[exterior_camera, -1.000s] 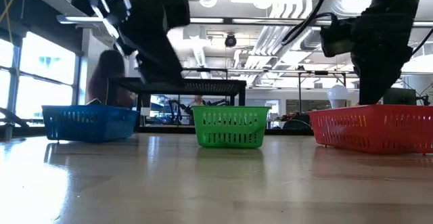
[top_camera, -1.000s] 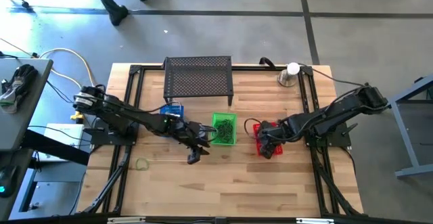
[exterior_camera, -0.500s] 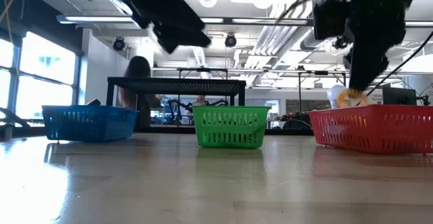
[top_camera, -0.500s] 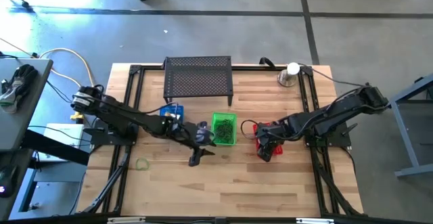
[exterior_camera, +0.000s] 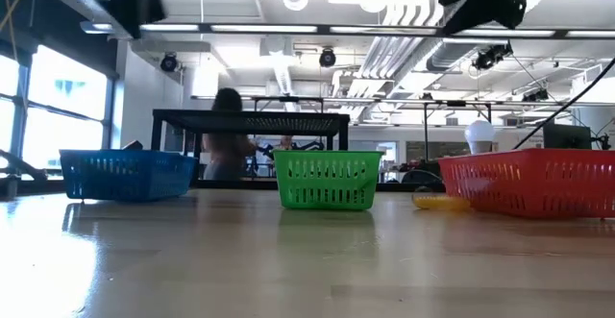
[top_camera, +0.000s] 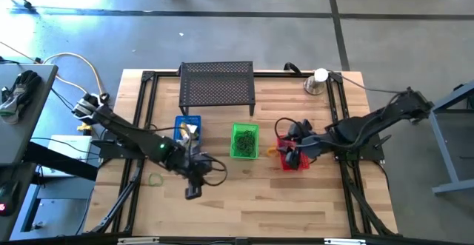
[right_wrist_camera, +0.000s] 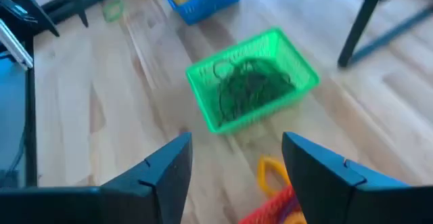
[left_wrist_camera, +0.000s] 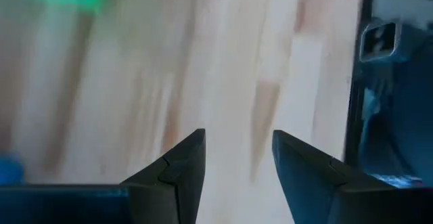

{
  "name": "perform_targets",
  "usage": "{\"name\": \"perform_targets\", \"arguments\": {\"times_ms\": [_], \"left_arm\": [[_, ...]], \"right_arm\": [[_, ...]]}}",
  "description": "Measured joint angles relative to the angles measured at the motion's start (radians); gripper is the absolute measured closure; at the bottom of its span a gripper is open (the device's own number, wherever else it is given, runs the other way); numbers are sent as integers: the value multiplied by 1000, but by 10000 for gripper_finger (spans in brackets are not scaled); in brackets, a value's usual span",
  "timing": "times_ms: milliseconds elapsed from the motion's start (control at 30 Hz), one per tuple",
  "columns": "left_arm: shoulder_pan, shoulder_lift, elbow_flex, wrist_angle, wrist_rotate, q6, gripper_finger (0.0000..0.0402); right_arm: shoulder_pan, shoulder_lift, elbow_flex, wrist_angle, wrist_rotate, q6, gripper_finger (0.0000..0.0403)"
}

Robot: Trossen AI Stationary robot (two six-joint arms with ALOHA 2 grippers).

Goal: Pick & Place Office Desk Supplies
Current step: Put the yellow spring keychain into the red bin

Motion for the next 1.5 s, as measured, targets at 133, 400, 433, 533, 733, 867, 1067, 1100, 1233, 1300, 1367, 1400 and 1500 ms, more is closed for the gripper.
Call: {"name": "perform_targets", "arguments": {"times_ms": [133,400,433,533,733,867,1067,1100,1233,1300,1367,1400,1500], "left_arm": [[-39,-4,-4,-167,50,-159,238],[-127,-3,-11,-223,18,-213,238],[-135,-3,-11,-219,10,-213,238],[-154,-3,-11,-217,-35,-206,238],[-166,-3,-12,-192,-88,-191,238],[-164,-3,-12,-155,-89,-137,238],[-156,-3,-12,-111,-91,-122,238],[-156,-3,-12,-108,-94,-116,238],[-156,-3,-12,-90,-114,-76,238],[-156,-3,-12,-88,-114,-64,238],[-156,-3,-12,-86,-119,-64,238],[-156,-3,-12,-87,-123,-64,238],[-156,-3,-12,-86,-133,-63,238]], "right_arm": [[41,30,0,47,79,-26,186],[68,85,0,53,87,-59,187],[71,95,-1,54,86,-71,187],[70,133,0,59,30,-108,187],[1,238,-1,77,-73,-183,187],[-81,325,0,81,-164,-308,188],[-170,424,-1,55,-262,-396,188],[-182,442,-1,56,-270,-415,188],[-196,495,-1,79,-268,-522,188],[-195,513,-1,82,-278,-547,188],[-196,526,-1,90,-282,-550,188],[-196,532,0,92,-282,-550,188],[-197,534,-1,89,-286,-551,188]]}}
